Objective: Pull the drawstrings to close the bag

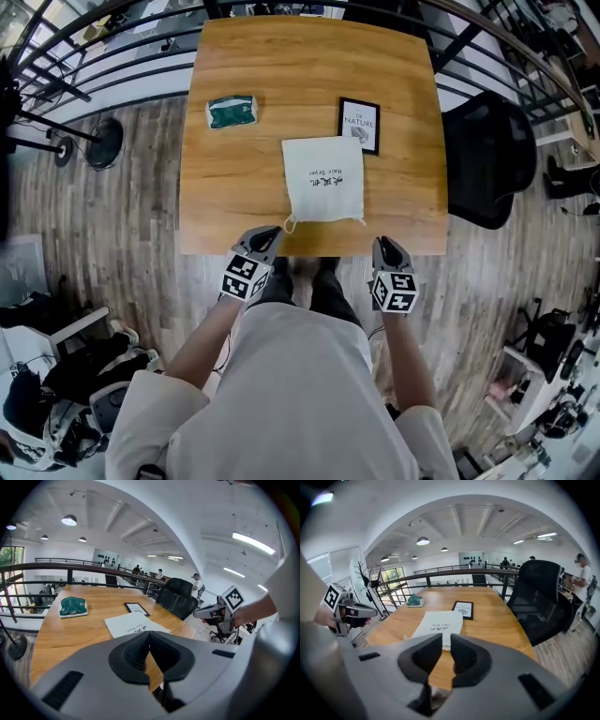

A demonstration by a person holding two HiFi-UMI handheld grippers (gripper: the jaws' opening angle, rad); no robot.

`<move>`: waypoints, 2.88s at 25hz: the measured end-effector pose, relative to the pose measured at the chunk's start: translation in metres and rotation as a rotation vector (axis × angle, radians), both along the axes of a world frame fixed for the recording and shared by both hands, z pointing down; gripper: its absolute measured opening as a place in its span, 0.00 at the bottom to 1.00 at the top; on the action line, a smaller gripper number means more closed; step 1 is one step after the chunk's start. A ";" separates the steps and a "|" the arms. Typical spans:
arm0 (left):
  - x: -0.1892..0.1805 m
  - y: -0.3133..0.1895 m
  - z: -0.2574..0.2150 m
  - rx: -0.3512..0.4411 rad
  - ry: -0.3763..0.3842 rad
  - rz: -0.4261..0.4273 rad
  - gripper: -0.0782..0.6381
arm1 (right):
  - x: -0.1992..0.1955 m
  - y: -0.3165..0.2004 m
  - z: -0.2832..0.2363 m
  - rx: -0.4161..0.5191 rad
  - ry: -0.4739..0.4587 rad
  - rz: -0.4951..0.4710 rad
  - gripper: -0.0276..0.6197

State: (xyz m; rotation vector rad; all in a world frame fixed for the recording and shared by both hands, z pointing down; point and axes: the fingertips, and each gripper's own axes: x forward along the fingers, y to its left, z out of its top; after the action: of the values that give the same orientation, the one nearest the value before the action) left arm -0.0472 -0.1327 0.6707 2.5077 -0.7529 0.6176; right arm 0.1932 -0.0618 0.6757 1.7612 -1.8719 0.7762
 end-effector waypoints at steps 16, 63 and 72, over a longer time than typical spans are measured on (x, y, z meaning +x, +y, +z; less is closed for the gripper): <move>0.013 0.015 0.095 -0.155 -0.111 -0.098 0.20 | 0.009 -0.012 0.108 -0.242 0.014 -0.196 0.24; 0.033 -0.004 0.210 -0.156 -0.371 -0.334 0.26 | 0.019 -0.063 0.178 -0.145 0.158 -0.112 0.17; 0.022 -0.011 0.200 -0.131 -0.351 -0.380 0.10 | 0.023 -0.066 0.170 -0.105 0.171 -0.086 0.06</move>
State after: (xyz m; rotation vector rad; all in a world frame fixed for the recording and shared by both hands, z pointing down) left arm -0.0252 -0.1441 0.8703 2.0814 -1.2346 0.9410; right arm 0.2167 -0.1274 0.8458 1.6182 -1.7498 0.6581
